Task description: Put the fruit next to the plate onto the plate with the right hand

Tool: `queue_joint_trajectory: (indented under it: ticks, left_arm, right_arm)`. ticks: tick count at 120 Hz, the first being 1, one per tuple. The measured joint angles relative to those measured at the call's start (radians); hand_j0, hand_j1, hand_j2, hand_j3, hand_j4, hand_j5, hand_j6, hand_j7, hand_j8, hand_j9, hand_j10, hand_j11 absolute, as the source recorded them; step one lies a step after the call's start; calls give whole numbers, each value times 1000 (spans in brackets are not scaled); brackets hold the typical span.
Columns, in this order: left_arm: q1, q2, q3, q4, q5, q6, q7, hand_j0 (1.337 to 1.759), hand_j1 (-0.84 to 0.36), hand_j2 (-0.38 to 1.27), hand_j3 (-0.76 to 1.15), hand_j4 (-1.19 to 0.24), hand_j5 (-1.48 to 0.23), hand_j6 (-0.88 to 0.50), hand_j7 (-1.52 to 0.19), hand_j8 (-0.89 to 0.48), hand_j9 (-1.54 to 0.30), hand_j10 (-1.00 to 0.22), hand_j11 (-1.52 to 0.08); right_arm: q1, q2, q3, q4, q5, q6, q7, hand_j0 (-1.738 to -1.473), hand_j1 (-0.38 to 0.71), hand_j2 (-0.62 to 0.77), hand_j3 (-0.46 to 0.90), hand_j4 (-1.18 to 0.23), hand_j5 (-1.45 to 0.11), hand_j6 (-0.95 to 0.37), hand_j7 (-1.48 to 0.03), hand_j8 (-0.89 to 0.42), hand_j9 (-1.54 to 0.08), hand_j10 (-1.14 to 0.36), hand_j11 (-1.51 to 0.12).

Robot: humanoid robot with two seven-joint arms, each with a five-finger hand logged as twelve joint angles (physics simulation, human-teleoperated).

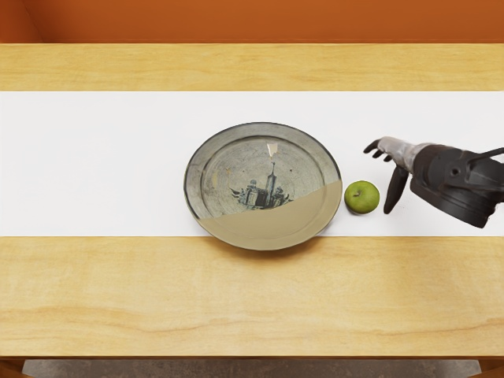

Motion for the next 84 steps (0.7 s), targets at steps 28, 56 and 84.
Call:
queue_joint_trajectory:
  ticks: [28, 56, 84]
  left_arm:
    - [0, 0, 0, 0, 0, 0, 0, 1658, 349, 0, 0, 0, 0, 0, 0, 0, 0, 0, 0]
    - [0, 0, 0, 0, 0, 0, 0, 1658, 349, 0, 0, 0, 0, 0, 0, 0, 0, 0, 0]
    - [0, 0, 0, 0, 0, 0, 0, 1658, 349, 0, 0, 0, 0, 0, 0, 0, 0, 0, 0]
  right_arm:
    - [0, 59, -27, 93, -3, -135, -69, -1658, -107, -40, 0, -203, -263, -203, -263, -203, -263, -203, -263]
    - [2, 85, -60, 109, -3, -151, -104, -1658, -98, -41, 0, -210, -273, -211, -272, -210, -273, -210, -272]
    - [9, 87, -57, 107, -3, -153, -114, -1658, -89, -43, 0, -217, -282, -218, -282, -218, -282, -217, -282]
